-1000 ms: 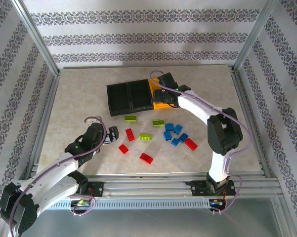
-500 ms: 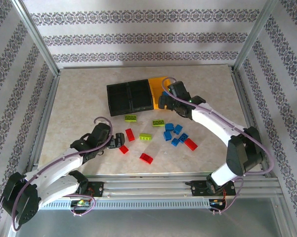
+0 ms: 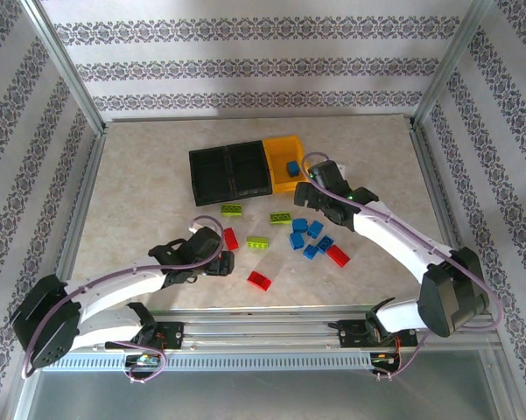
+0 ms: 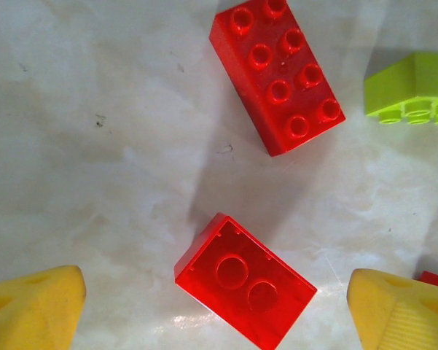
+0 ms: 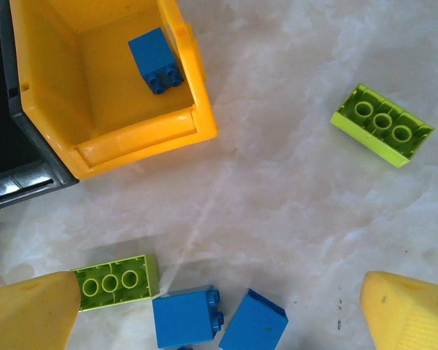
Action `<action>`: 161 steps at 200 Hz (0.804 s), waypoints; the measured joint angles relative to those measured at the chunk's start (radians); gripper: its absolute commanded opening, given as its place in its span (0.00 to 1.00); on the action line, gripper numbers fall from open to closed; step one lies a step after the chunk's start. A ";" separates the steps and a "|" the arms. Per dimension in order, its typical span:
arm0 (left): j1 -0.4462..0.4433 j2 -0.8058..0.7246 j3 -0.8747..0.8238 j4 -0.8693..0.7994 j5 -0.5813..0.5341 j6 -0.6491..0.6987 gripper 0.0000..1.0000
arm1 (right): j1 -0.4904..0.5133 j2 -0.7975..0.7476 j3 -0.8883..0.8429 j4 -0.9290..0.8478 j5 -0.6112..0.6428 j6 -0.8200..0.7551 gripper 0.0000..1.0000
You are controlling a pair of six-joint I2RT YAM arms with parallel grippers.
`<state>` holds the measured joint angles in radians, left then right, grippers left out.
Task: Sort the legos into containers by color
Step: Pick up the lego from the middle-left of the table.
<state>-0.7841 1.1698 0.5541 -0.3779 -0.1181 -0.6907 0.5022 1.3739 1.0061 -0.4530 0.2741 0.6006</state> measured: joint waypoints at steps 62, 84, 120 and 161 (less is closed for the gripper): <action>-0.015 0.131 0.071 -0.006 -0.043 -0.004 0.99 | 0.000 -0.042 -0.024 0.000 0.021 0.003 0.98; -0.015 0.180 0.096 -0.037 -0.076 -0.021 0.97 | 0.000 -0.044 -0.038 0.000 0.024 0.003 0.98; -0.015 0.224 0.112 -0.098 -0.111 -0.043 0.89 | 0.000 -0.045 -0.049 0.000 0.026 0.003 0.98; -0.015 0.217 0.104 -0.132 -0.116 -0.068 0.77 | 0.000 -0.046 -0.049 0.000 0.026 0.004 0.98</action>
<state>-0.7994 1.3865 0.6582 -0.5098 -0.2337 -0.7582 0.5022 1.3281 0.9569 -0.4526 0.2996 0.6044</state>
